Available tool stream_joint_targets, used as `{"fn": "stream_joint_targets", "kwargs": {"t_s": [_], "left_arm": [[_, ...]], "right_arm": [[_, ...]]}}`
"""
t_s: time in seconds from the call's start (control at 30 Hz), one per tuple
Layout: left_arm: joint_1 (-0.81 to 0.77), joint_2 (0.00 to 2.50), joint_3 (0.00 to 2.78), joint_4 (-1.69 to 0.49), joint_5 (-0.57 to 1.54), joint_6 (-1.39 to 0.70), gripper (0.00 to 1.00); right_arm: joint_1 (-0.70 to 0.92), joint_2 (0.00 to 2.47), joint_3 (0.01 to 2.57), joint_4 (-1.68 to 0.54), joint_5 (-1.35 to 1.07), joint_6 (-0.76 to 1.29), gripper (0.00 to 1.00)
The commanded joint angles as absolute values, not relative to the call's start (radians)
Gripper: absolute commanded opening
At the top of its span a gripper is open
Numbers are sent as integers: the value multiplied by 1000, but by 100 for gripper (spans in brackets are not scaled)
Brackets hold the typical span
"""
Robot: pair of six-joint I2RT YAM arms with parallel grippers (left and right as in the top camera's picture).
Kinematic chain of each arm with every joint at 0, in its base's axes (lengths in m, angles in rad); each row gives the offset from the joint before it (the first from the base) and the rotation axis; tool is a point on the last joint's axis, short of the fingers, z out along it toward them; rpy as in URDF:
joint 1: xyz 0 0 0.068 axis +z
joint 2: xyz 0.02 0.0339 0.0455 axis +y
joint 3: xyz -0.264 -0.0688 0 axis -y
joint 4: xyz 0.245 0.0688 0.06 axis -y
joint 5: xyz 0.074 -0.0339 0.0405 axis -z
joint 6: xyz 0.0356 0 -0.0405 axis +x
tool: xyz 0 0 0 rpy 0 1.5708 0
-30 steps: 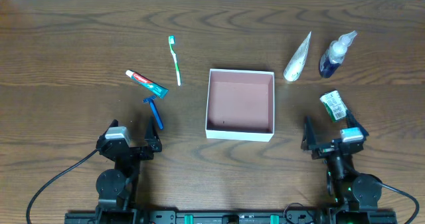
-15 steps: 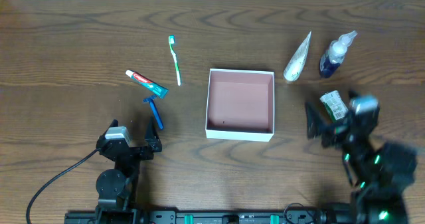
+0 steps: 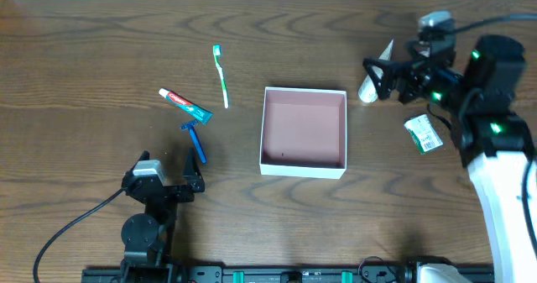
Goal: Pack container
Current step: 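Reach the right gripper to the white Pantene tube and grasp it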
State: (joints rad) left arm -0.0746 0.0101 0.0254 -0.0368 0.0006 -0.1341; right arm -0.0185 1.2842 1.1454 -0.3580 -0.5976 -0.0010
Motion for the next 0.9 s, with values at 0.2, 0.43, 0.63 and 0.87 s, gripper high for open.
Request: {"fn": "stream_joint_targets", "kwargs": {"t_s": [0.2, 0.43, 0.63, 0.87], "left_arm": [[-71, 4, 4, -73, -8, -135, 98], [-71, 4, 4, -73, -8, -135, 98], [-71, 4, 4, -73, -8, -136, 98], [-71, 4, 4, -73, -8, -136, 98]], "right_arm": [[-23, 1449, 1158, -355, -484, 56, 99], [17, 1447, 1158, -383, -286, 98, 93], [84, 1451, 1158, -368, -167, 89, 89], [111, 1453, 1158, -329, -77, 106, 76]]}}
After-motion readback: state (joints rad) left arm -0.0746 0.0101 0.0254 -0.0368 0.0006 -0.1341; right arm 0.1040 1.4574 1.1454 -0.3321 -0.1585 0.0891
